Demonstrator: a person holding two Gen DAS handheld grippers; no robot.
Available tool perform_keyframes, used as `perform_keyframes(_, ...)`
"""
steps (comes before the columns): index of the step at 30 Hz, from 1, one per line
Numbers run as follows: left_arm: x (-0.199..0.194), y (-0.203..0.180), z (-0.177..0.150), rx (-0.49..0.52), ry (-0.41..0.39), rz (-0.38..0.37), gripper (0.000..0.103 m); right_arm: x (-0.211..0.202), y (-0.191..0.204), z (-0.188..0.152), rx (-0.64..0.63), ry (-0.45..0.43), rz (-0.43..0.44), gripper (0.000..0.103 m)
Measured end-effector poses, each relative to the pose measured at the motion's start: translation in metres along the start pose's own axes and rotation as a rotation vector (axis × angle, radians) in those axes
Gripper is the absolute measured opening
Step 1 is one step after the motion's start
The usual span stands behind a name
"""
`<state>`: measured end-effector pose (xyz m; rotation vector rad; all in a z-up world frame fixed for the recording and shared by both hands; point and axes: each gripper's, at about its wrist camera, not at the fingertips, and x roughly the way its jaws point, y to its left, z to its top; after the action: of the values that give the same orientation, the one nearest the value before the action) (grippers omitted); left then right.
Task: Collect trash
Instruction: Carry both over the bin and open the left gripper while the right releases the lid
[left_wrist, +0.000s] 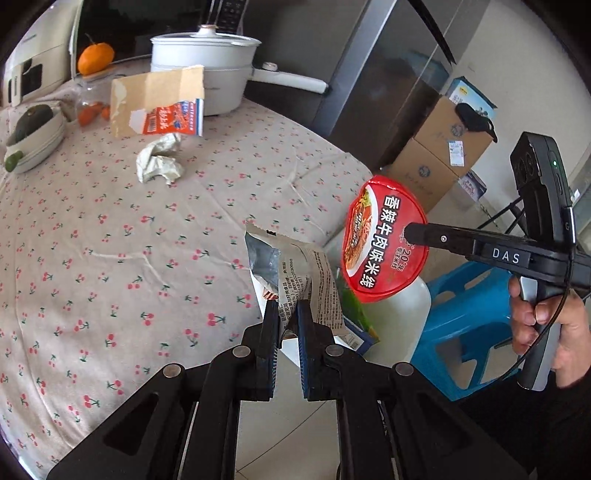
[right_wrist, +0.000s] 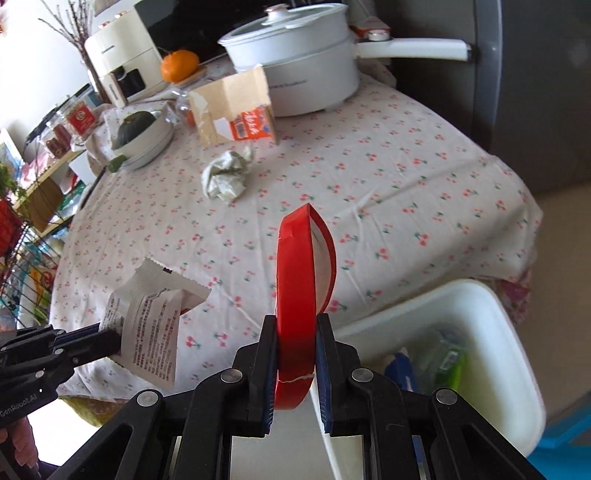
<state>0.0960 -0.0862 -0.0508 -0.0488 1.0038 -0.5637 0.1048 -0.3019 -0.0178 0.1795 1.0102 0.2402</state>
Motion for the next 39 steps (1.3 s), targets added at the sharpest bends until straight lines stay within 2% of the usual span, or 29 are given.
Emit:
perform_keyframes(4, 0.038, -0.035, -0.004, 0.066, 0.063, -0.023, 0.01, 0.0, -0.037, -0.007, 0.094, 0.041, -0.063, 0.016)
perform_keyframes(11, 0.094, -0.077, -0.006, 0.182, 0.123, -0.011, 0.01, -0.002, -0.074, -0.021, 0.124, 0.078, -0.15, 0.017)
perform_keyframes(17, 0.114, -0.085, 0.0, 0.203, 0.119, -0.059, 0.012, 0.001, -0.1, -0.031, 0.142, 0.114, -0.199, 0.017)
perform_keyframes(23, 0.129, -0.086, 0.0, 0.205, 0.139, -0.081, 0.019, 0.002, -0.114, -0.033, 0.169, 0.128, -0.223, 0.017)
perform_keyframes(26, 0.128, -0.083, 0.002, 0.19, 0.141, -0.07, 0.029, 0.004, -0.115, -0.033, 0.17, 0.135, -0.232, 0.017)
perform_keyframes(28, 0.119, -0.081, 0.005, 0.184, 0.119, -0.053, 0.043, 0.005, -0.116, -0.033, 0.17, 0.138, -0.242, 0.017)
perform_keyframes(31, 0.1, -0.076, 0.01, 0.169, 0.071, -0.042, 0.056, 0.006, -0.117, -0.032, 0.163, 0.142, -0.268, 0.017)
perform_keyframes(34, 0.081, -0.069, 0.013, 0.154, 0.032, -0.016, 0.065, 0.011, -0.119, -0.033, 0.171, 0.158, -0.279, 0.017)
perform_keyframes(39, 0.059, -0.05, 0.014, 0.119, 0.007, 0.018, 0.073, 0.02, -0.121, -0.036, 0.146, 0.197, -0.336, 0.017)
